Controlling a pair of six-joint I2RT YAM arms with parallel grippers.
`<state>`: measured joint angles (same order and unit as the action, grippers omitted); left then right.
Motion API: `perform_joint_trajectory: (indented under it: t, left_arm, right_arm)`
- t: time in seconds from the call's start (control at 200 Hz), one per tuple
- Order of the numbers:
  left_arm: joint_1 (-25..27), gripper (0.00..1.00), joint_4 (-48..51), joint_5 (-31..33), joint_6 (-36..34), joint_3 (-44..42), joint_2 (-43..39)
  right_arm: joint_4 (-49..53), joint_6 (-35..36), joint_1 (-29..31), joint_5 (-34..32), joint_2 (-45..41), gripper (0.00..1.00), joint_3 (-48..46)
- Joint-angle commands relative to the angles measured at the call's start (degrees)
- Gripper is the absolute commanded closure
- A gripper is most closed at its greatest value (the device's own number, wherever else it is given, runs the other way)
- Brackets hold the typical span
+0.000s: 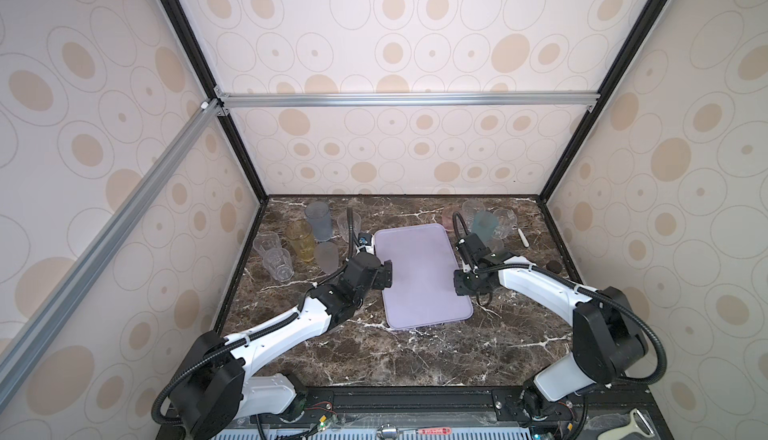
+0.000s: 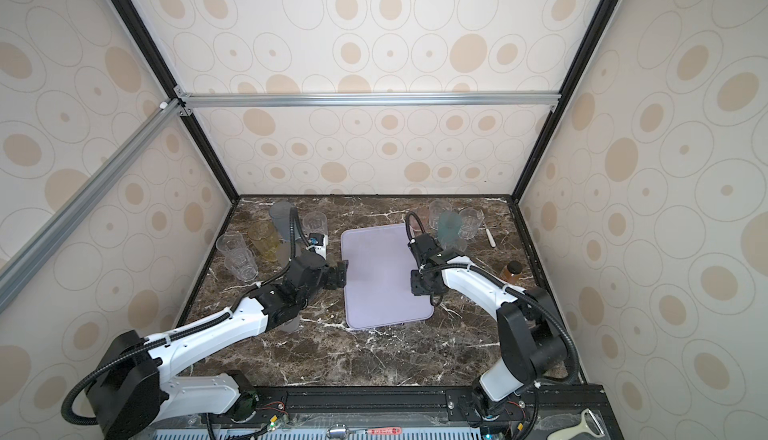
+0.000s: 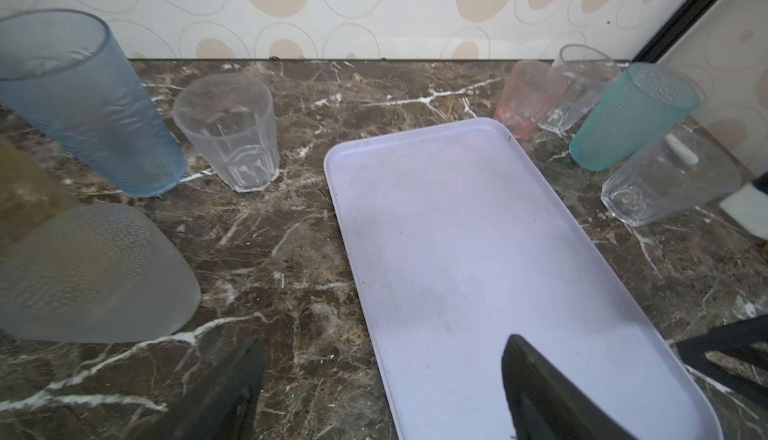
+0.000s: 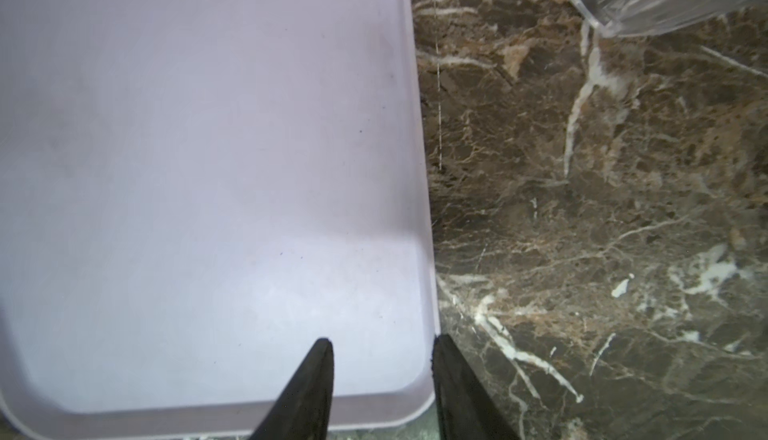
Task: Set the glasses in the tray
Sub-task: 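Raise the left gripper over the yellow cup while the right gripper moves over the tray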
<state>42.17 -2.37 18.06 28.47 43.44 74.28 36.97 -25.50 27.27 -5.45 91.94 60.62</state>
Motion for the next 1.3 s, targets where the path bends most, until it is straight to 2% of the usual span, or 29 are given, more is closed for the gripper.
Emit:
perform_joint_trajectory:
  t: [0.0,0.105,0.255,0.42,0.625,0.845,0.94,1.115,1.29]
  left_arm:
    - [1.07,0.09,-3.04,-1.69,2.21,0.58,2.40]
    - [1.47,0.09,-2.55,-1.56,1.97,0.77,3.42]
    - [1.47,0.08,-1.73,-0.11,1.20,0.65,2.76]
    - [1.49,0.08,-1.75,0.79,1.13,-0.06,1.62]
    - [1.44,0.08,-0.54,3.28,0.64,-0.24,-0.46]
    - [0.85,0.07,3.48,10.26,-6.60,4.22,-3.41]
    - [-1.35,0.08,5.34,11.39,-9.23,6.99,-4.46]
    - [-6.81,0.11,6.82,9.15,-11.68,10.72,-5.59]
    - [-16.51,0.13,11.95,5.17,-12.20,14.15,-6.31]
  right_arm:
    - [-1.70,1.65,-0.98,-2.34,3.83,0.60,3.10]
    - [-2.26,2.79,-1.25,-2.07,7.30,0.63,6.22]
    - [-2.45,4.09,-2.40,-5.27,11.26,0.64,9.06]
    - [-4.60,5.07,-4.16,-1.90,13.66,0.64,9.70]
    - [-4.07,6.42,-4.21,0.69,14.17,0.71,8.70]
    - [-3.22,6.00,-4.08,2.67,11.92,0.81,3.96]
    - [-2.74,5.73,-3.73,3.19,10.14,0.86,1.22]
    - [-1.71,4.26,-2.39,3.86,6.45,0.88,-3.88]
    - [2.85,3.31,-0.35,0.37,2.77,0.91,-6.37]
